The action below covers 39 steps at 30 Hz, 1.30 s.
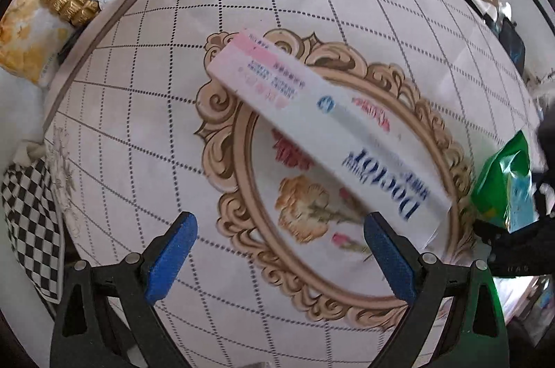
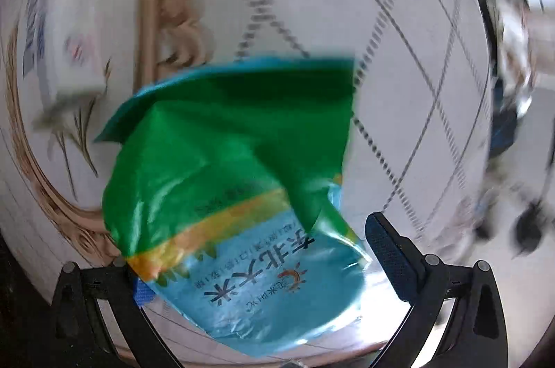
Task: Collect trash
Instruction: 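Grasp the Dental Doctor toothpaste box with the left gripper while the right grasps the rice bag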
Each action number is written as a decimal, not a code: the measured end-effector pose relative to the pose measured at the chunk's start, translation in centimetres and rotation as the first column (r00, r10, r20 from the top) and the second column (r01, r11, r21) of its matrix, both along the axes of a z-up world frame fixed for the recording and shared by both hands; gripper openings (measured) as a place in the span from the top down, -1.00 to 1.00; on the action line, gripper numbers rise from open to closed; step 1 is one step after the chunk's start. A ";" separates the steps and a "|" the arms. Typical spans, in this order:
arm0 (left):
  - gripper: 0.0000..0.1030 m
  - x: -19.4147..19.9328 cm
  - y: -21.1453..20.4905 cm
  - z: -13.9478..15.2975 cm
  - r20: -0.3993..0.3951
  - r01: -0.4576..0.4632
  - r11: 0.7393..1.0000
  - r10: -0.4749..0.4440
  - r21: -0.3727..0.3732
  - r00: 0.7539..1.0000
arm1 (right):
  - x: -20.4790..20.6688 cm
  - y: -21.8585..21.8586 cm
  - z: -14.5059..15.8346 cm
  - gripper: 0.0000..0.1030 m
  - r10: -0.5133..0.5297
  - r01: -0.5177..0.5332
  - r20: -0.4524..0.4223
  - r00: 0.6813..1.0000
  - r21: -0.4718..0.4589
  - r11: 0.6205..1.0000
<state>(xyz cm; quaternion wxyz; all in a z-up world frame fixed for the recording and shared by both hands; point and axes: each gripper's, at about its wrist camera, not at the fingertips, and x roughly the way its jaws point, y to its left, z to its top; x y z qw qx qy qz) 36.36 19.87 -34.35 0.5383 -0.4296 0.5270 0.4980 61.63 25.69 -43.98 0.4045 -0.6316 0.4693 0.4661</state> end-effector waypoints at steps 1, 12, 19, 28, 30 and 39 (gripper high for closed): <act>-0.91 0.0 0.4 -0.1 0.017 -0.015 1.000 0.015 -0.012 1.000 | 1.6 0.2 0.3 -0.93 -0.114 0.114 -0.015 0.993 0.027 0.993; -0.89 -0.2 6.3 -3.3 0.171 -0.291 0.926 0.335 -0.240 0.927 | 14.6 -5.6 1.1 -1.00 -0.867 0.894 -0.233 0.441 0.027 0.447; -0.11 0.4 8.2 -3.9 0.153 -0.275 0.937 0.311 -0.216 0.938 | 13.7 -5.7 1.4 -1.00 -0.842 0.868 -0.208 0.497 0.111 0.485; -0.02 1.6 1.0 -2.3 0.029 0.295 0.951 -0.293 -0.093 0.956 | 7.2 -11.1 2.5 -0.84 -0.818 0.840 -0.195 0.541 0.167 0.516; -0.02 1.4 -3.2 -2.6 -0.018 0.455 0.883 -0.460 -0.116 0.888 | 5.5 -13.7 2.2 -0.84 -0.822 0.844 -0.195 0.536 0.137 0.518; -0.07 -2.2 -9.6 -4.2 0.037 0.420 0.888 -0.421 -0.185 0.906 | -0.6 -21.0 0.8 -0.92 -0.831 0.846 -0.166 0.531 0.062 0.529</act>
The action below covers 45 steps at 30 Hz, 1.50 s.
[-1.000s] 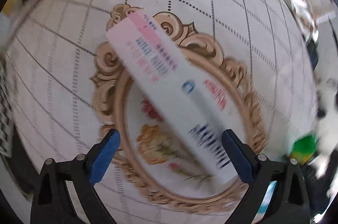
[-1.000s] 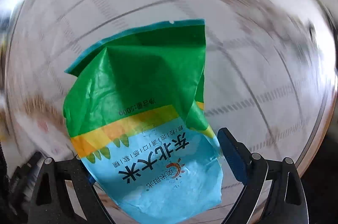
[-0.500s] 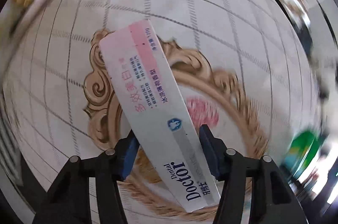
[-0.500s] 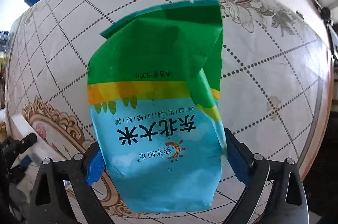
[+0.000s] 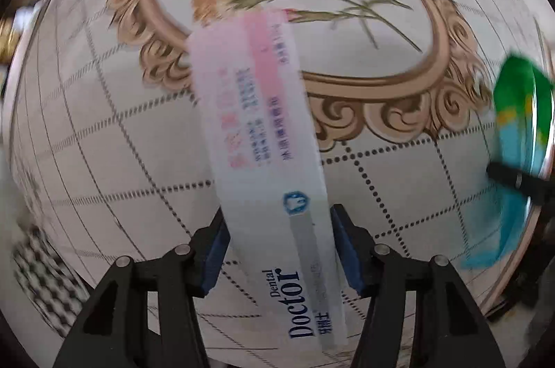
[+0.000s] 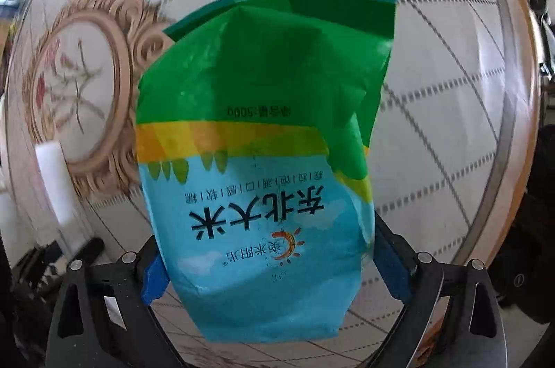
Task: Collect trash
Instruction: 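Grasp the Dental Doctor toothpaste box with the left gripper while the right grasps the rice bag, then carry the toothpaste box and rice bag to the bin and release both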
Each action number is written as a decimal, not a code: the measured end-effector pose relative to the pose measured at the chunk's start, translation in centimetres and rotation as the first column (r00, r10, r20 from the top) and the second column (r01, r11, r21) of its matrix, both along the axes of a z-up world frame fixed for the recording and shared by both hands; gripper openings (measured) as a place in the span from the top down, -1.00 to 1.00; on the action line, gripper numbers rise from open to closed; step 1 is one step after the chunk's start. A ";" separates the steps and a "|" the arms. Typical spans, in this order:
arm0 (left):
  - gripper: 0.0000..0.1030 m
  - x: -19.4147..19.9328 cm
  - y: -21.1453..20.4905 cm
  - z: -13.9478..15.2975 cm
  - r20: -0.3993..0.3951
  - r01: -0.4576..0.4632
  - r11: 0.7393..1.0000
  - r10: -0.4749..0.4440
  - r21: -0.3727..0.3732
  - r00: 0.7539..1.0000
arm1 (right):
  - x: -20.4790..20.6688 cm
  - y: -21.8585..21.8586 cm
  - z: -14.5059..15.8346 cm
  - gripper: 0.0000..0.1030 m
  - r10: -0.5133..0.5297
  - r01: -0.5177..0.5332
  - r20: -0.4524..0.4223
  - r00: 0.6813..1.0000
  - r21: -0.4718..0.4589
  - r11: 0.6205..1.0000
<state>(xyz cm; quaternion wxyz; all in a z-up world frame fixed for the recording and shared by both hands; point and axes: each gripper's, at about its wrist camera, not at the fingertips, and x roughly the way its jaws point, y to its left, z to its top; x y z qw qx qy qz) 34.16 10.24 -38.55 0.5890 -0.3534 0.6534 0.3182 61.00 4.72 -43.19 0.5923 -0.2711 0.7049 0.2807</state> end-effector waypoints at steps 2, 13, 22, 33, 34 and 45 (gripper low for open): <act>0.01 -0.2 0.0 0.3 0.007 -0.014 1.000 0.014 0.005 1.000 | -0.6 -0.5 0.0 -0.96 0.010 -0.010 0.020 1.000 0.018 1.000; 0.13 0.2 -5.9 7.1 0.090 0.107 0.982 -0.123 0.158 0.988 | -8.0 -6.5 3.2 -0.76 -0.010 0.002 0.085 0.996 0.083 0.997; 0.13 -10.4 -12.1 12.4 0.174 0.144 0.949 -0.197 0.280 0.965 | -20.4 -11.2 8.4 -0.76 -0.027 0.002 0.130 0.991 0.189 0.982; 0.13 -28.1 -17.3 10.6 0.185 0.170 0.960 -0.213 0.224 0.959 | -36.2 -22.5 6.4 -0.76 -0.089 0.080 0.033 0.995 0.220 0.972; 0.13 -29.3 -17.7 9.9 0.177 0.171 0.963 -0.208 0.207 0.962 | -38.1 -23.5 5.5 -0.76 -0.093 0.092 -0.005 0.996 0.209 0.974; 0.12 -36.6 -19.6 -11.7 0.162 0.008 0.980 0.025 -0.198 0.987 | -48.7 -27.4 -13.1 -0.76 0.069 -0.069 -0.176 0.982 0.003 0.998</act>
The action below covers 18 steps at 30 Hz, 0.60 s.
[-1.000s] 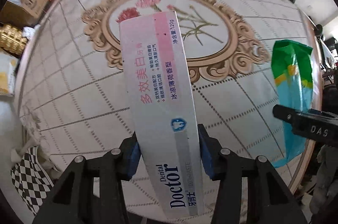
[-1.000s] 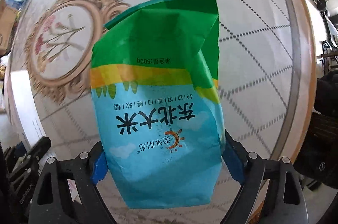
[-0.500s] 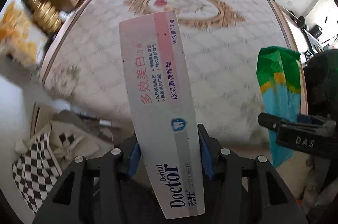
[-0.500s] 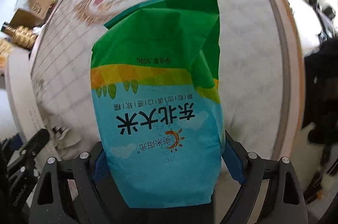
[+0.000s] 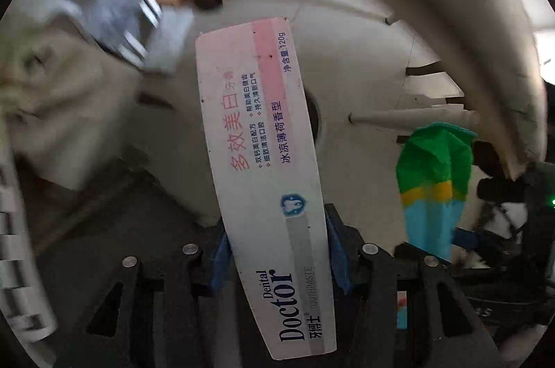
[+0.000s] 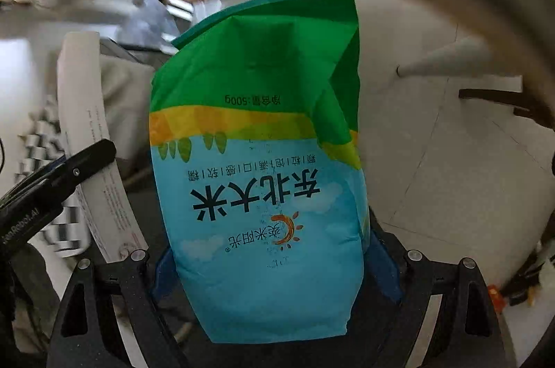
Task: Collect trash
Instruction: 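Carry the toothpaste box and rice bag to the bin and release both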
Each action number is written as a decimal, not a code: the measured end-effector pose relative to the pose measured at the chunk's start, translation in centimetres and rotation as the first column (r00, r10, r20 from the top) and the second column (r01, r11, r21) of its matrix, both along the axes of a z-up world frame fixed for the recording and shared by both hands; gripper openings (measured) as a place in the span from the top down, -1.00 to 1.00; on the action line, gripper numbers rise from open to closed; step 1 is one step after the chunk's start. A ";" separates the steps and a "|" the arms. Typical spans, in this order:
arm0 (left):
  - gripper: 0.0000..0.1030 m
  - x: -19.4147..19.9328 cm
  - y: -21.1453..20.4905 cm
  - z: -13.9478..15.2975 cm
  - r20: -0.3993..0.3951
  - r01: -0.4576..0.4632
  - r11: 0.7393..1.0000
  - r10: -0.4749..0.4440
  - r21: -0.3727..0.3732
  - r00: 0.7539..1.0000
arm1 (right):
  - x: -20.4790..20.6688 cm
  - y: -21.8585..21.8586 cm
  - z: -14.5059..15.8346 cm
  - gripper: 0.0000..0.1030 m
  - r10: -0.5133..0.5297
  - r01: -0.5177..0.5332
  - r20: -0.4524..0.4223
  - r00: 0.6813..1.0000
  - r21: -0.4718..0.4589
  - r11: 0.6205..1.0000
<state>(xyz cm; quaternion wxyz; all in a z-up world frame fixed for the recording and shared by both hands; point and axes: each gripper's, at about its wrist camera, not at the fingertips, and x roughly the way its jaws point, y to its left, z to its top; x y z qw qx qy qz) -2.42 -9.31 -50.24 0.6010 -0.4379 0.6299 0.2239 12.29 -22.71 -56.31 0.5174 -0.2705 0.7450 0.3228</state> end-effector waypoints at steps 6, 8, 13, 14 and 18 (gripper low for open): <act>0.11 3.1 1.8 -15.7 -0.021 -0.021 0.996 0.019 -0.082 1.000 | 2.9 2.2 -14.9 -0.76 -0.014 0.016 0.032 0.999 -0.042 0.999; 0.11 3.9 2.1 -19.7 -0.020 0.001 0.994 -0.003 -0.107 1.000 | 3.7 3.1 -19.1 -0.76 -0.016 0.018 0.037 0.999 -0.058 0.998; 0.09 6.2 2.5 -26.5 0.001 0.094 0.981 -0.095 -0.172 0.995 | 5.4 3.3 -25.5 -0.76 -0.004 0.007 0.028 1.000 -0.085 0.996; 0.09 6.6 2.6 -27.5 0.003 0.101 0.978 -0.102 -0.184 0.995 | 5.6 2.8 -26.2 -0.76 0.000 0.002 0.029 1.000 -0.082 0.997; -0.84 6.6 3.2 -29.4 0.000 0.078 0.975 -0.080 -0.208 0.997 | 6.3 3.7 -28.9 -0.76 0.006 -0.004 0.022 1.000 -0.083 0.997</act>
